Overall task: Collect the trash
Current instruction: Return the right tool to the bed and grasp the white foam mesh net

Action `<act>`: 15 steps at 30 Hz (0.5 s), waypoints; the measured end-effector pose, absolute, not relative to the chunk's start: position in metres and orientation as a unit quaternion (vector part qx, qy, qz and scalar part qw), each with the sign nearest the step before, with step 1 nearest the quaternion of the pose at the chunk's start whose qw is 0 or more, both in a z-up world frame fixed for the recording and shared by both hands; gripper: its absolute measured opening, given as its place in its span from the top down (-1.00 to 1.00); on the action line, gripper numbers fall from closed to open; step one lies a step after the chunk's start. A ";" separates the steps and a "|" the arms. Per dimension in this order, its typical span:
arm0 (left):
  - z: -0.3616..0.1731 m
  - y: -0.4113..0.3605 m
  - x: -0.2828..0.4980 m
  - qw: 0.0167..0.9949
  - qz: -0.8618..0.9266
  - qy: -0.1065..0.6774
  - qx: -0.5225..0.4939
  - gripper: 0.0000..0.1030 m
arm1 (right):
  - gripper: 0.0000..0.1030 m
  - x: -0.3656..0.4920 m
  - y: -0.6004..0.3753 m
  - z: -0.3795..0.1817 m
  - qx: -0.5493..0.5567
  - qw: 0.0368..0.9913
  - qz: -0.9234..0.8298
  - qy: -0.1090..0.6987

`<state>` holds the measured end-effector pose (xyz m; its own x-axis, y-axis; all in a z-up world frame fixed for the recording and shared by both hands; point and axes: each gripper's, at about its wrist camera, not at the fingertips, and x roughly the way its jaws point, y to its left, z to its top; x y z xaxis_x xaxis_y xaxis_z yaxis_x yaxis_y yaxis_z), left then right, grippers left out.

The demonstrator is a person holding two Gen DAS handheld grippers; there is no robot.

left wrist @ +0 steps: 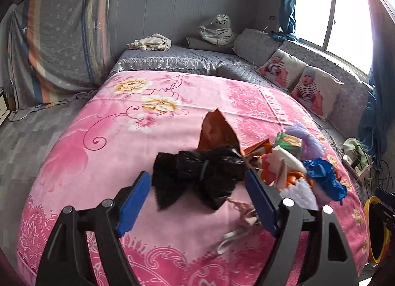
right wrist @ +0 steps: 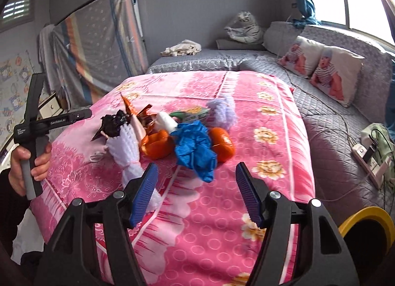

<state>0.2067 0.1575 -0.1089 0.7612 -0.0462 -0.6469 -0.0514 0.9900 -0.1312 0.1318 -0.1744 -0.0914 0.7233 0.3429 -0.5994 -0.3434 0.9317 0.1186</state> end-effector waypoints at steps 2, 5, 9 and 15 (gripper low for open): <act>-0.118 0.170 0.210 0.933 0.003 0.353 -0.071 -0.46 | -0.20 0.133 -0.158 -0.098 -0.017 0.921 0.203 0.332; -0.131 0.182 0.212 0.929 0.008 0.364 -0.064 -0.46 | -0.20 0.134 -0.136 -0.108 -0.044 0.914 0.215 0.341; -0.142 0.187 0.220 0.924 0.004 0.378 -0.061 -0.46 | -0.20 0.139 -0.121 -0.118 -0.058 0.907 0.224 0.352; -0.148 0.187 0.234 0.919 -0.007 0.389 -0.065 -0.46 | -0.20 0.147 -0.112 -0.127 -0.059 0.899 0.234 0.366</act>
<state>0.2344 0.1870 -0.1483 0.6968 -0.0642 -0.7144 -0.0378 0.9913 -0.1259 0.1470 -0.1121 -0.1273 0.6225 0.3772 -0.6857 -0.4635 0.8837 0.0654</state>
